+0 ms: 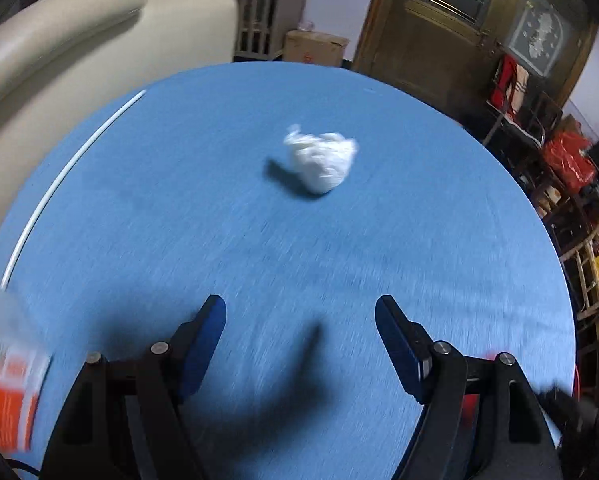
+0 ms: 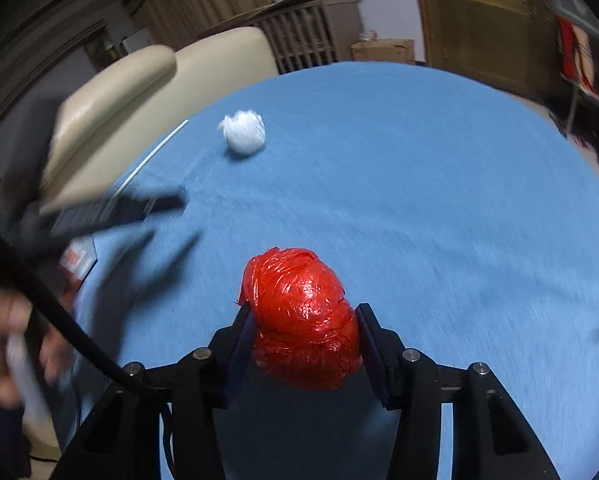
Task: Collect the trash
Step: 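Grasp the red plastic bag with the right tool while the left tool grasps the white tissue ball, then lift the red bag and tissue ball and carry them to the wastebasket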
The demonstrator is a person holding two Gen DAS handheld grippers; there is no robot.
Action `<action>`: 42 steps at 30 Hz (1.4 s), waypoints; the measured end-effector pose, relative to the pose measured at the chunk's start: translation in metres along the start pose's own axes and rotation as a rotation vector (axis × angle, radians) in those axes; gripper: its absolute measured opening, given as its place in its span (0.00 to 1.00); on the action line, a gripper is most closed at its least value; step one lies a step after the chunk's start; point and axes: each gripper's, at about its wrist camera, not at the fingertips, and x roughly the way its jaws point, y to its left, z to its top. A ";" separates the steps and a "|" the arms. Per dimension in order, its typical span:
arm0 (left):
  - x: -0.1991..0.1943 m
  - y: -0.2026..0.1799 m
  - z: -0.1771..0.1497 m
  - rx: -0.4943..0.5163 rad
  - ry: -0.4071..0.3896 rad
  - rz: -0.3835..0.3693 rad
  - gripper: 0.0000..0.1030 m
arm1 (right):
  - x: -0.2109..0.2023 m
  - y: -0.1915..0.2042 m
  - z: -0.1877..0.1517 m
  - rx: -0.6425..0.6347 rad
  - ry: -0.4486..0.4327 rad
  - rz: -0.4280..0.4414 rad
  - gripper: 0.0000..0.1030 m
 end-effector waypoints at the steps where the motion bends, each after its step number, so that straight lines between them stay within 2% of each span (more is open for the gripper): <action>1: 0.002 -0.003 0.009 0.007 -0.004 0.004 0.75 | -0.004 -0.003 -0.005 0.015 -0.007 0.004 0.51; 6: 0.026 -0.015 0.040 0.018 -0.014 0.023 0.75 | -0.011 -0.015 -0.018 0.082 -0.042 0.035 0.51; 12: 0.054 -0.003 0.073 -0.052 -0.010 0.046 0.75 | -0.009 -0.023 -0.019 0.107 -0.056 0.072 0.51; 15: 0.069 -0.002 0.087 -0.042 -0.005 0.062 0.75 | -0.014 -0.032 -0.023 0.113 -0.062 0.087 0.51; 22: 0.090 -0.009 0.098 -0.059 -0.008 0.118 0.75 | -0.023 -0.040 -0.033 0.128 -0.067 0.109 0.51; 23: 0.091 -0.009 0.098 -0.055 -0.015 0.123 0.53 | -0.023 -0.040 -0.033 0.129 -0.067 0.110 0.51; 24: 0.091 -0.010 0.097 -0.039 -0.011 0.138 0.40 | -0.023 -0.041 -0.034 0.128 -0.067 0.109 0.51; 28: 0.075 -0.012 0.088 -0.016 -0.037 0.169 0.39 | -0.025 -0.040 -0.034 0.128 -0.067 0.106 0.51; 33: 0.031 -0.020 0.054 0.040 -0.112 0.229 0.39 | -0.025 -0.034 -0.032 0.136 -0.068 0.100 0.51; 42: -0.038 -0.033 -0.009 0.053 -0.133 0.223 0.39 | -0.060 -0.024 -0.050 0.151 -0.112 0.093 0.51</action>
